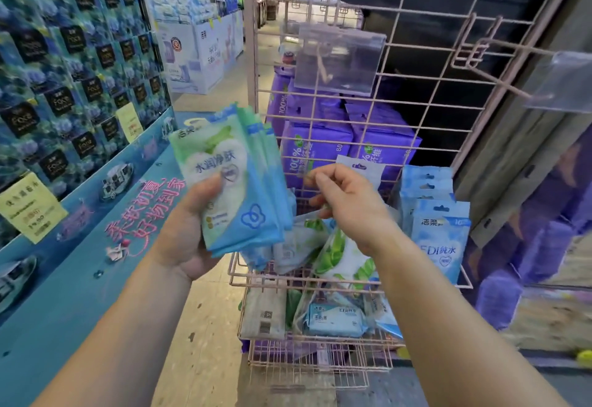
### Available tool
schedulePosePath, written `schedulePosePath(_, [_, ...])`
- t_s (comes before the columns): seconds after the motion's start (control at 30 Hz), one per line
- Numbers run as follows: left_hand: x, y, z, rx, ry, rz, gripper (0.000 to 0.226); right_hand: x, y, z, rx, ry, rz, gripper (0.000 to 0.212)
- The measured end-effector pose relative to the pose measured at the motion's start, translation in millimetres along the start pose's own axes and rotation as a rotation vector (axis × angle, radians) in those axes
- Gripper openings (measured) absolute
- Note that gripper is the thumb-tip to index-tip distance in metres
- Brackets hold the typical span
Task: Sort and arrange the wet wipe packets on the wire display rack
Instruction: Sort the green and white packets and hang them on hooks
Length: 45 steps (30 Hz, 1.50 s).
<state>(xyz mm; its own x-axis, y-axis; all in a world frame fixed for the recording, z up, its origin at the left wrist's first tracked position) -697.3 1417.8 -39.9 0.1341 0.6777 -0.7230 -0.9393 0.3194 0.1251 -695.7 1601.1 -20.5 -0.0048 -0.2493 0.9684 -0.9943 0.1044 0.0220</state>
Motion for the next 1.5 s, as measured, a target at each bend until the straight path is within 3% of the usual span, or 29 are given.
schedulePosePath(0.07, [-9,4,-13,-0.056,-0.036,0.015,0.071,-5,1,4,-0.042,-0.357,-0.029,0.014])
schedulePosePath(0.13, [-19,8,-22,-0.096,-0.023,0.021,0.071,-17,0,29,0.085,-0.703,-0.056,0.04])
schedulePosePath(0.23, [-29,11,-22,-0.118,0.029,0.04,0.077,-30,-6,74,0.22,-0.944,-0.163,0.078])
schedulePosePath(0.3, [-33,13,-23,-0.138,0.044,0.058,0.065,-32,-7,92,0.165,-1.022,-0.252,0.075])
schedulePosePath(0.4, [-31,16,-23,-0.149,0.076,0.066,0.041,-27,-8,93,0.029,-1.081,-0.366,0.05])
schedulePosePath(0.47, [-28,17,-23,-0.147,0.064,0.044,0.04,-30,-9,85,0.004,-1.035,-0.362,0.044])
schedulePosePath(0.6, [-29,14,-27,-0.147,0.058,0.037,0.068,-37,-14,58,-0.168,-0.81,-0.323,0.042])
schedulePosePath(0.67, [-30,11,-30,-0.163,0.048,0.041,0.076,-38,-14,40,-0.24,-0.448,-0.228,0.039])
schedulePosePath(0.77, [-27,11,-30,-0.141,0.003,0.032,0.057,-40,-8,23,-0.199,0.228,0.037,0.028])
schedulePosePath(0.87, [-28,12,-28,-0.122,-0.059,0.038,0.054,-39,-11,6,-0.162,0.632,0.169,0.009])
schedulePosePath(0.97, [-25,8,-29,-0.157,-0.014,0.045,0.044,-33,-24,-22,-0.052,0.897,0.101,0.014])
schedulePosePath(1.1, [-8,6,-26,-0.196,-0.028,0.021,0.029,-51,-59,-48,0.192,0.813,0.036,0.042])
schedulePosePath(1.27, [1,6,-21,-0.196,-0.054,0.005,0.037,-159,-124,-32,0.347,0.614,0.397,0.053])
schedulePosePath(1.4, [4,5,-21,-0.184,-0.035,0.005,0.048,-216,-149,-20,0.212,0.575,0.524,0.068])
schedulePosePath(1.5, [7,1,-22,-0.179,-0.02,-0.003,0.065,-226,-141,-36,-0.008,0.58,0.452,0.073])
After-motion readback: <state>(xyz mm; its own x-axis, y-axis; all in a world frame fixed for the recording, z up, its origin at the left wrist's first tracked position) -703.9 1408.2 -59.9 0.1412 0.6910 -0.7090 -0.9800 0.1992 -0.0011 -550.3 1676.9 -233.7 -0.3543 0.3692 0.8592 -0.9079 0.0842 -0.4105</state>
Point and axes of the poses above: each hand's wrist, its own y-axis towards the middle knuckle, its own z-axis out of the palm, x = y × z, the point moved 7 cm from there along y, towards the middle knuckle, and after that the axes turned 5 degrees about z, right-handed, at the moved point
